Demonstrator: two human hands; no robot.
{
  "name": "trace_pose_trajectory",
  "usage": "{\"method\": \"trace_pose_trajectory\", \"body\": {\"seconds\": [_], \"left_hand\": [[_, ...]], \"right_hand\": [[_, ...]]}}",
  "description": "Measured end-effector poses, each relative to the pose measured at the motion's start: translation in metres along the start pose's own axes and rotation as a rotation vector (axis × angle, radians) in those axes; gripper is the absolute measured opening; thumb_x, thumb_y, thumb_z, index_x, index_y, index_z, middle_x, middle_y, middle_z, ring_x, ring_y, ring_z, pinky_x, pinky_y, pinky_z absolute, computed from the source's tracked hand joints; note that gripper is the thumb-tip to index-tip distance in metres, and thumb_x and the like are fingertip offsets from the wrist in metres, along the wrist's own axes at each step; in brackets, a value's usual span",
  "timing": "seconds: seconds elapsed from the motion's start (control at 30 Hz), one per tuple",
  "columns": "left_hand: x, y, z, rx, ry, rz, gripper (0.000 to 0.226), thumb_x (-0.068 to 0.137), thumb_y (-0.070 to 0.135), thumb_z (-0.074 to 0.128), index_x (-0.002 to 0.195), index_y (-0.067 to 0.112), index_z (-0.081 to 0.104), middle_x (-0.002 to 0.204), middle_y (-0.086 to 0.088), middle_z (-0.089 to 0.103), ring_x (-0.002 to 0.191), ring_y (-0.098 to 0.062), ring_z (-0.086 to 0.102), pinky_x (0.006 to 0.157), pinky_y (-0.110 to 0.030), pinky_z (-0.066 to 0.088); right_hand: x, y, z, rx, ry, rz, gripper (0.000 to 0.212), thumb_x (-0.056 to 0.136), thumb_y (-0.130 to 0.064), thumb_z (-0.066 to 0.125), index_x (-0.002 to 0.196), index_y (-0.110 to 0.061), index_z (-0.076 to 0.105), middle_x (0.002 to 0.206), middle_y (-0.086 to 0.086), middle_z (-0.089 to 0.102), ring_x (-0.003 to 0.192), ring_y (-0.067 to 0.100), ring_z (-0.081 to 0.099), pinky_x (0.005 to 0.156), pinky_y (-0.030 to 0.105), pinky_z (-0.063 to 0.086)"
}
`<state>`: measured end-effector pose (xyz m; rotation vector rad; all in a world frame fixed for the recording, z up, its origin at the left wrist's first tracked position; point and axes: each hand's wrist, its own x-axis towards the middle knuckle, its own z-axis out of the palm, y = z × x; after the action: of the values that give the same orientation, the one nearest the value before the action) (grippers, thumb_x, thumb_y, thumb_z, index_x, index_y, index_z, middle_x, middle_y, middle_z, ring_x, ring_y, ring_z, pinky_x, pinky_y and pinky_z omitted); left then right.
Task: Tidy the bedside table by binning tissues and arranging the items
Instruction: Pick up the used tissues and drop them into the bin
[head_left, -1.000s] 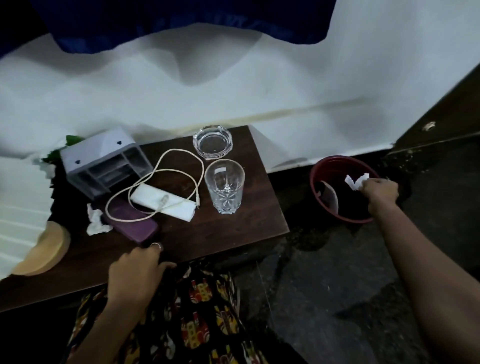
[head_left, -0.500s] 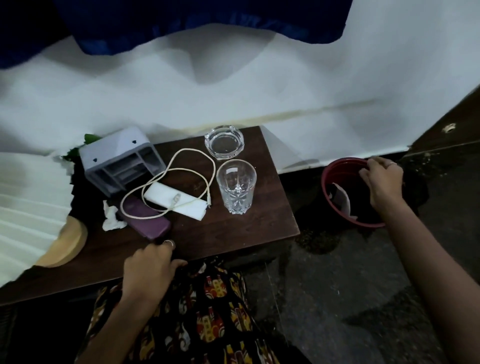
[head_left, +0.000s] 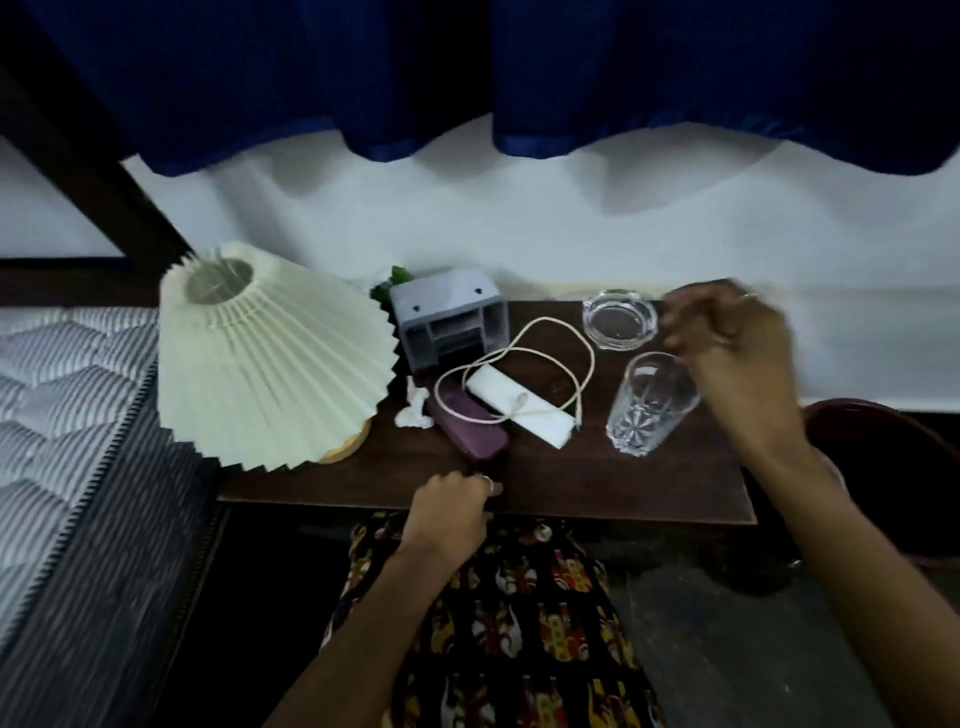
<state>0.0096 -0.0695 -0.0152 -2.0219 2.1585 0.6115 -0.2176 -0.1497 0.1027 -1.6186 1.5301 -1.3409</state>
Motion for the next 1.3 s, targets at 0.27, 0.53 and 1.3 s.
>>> {"method": "trace_pose_trajectory", "body": {"seconds": [0.27, 0.53, 1.3], "left_hand": [[-0.004, -0.022, 0.004, -0.056, -0.069, 0.098, 0.052, 0.092, 0.019, 0.05, 0.14, 0.034, 0.036, 0.134, -0.003, 0.053, 0.116, -0.03, 0.052, 0.095, -0.042, 0.043], [-0.003, -0.027, 0.007, -0.047, -0.016, 0.146, 0.053, 0.094, 0.012, 0.045, 0.141, 0.035, 0.035, 0.137, -0.001, 0.052, 0.113, -0.031, 0.054, 0.09, -0.043, 0.048], [-0.003, -0.006, 0.0, 0.1, 0.014, 0.091, 0.039, 0.093, 0.032, 0.049, 0.132, 0.031, 0.047, 0.124, -0.007, 0.06, 0.11, -0.031, 0.057, 0.088, -0.037, 0.046]], "right_hand": [[-0.032, 0.009, 0.163, -0.641, -0.816, -0.519, 0.038, 0.087, -0.02, 0.059, 0.125, -0.018, 0.058, 0.134, 0.006, 0.054, 0.125, 0.026, 0.049, 0.104, 0.038, 0.036], [-0.025, 0.009, 0.223, -1.048, -0.758, -1.025, 0.03, 0.037, -0.015, 0.088, 0.064, -0.022, 0.075, 0.064, -0.002, 0.069, 0.077, 0.019, 0.071, 0.083, 0.043, 0.056], [-0.011, 0.026, -0.008, -0.519, -0.118, -0.497, 0.027, 0.087, -0.004, 0.062, 0.112, -0.011, 0.068, 0.103, 0.005, 0.07, 0.094, 0.02, 0.061, 0.083, 0.026, 0.044]]}}
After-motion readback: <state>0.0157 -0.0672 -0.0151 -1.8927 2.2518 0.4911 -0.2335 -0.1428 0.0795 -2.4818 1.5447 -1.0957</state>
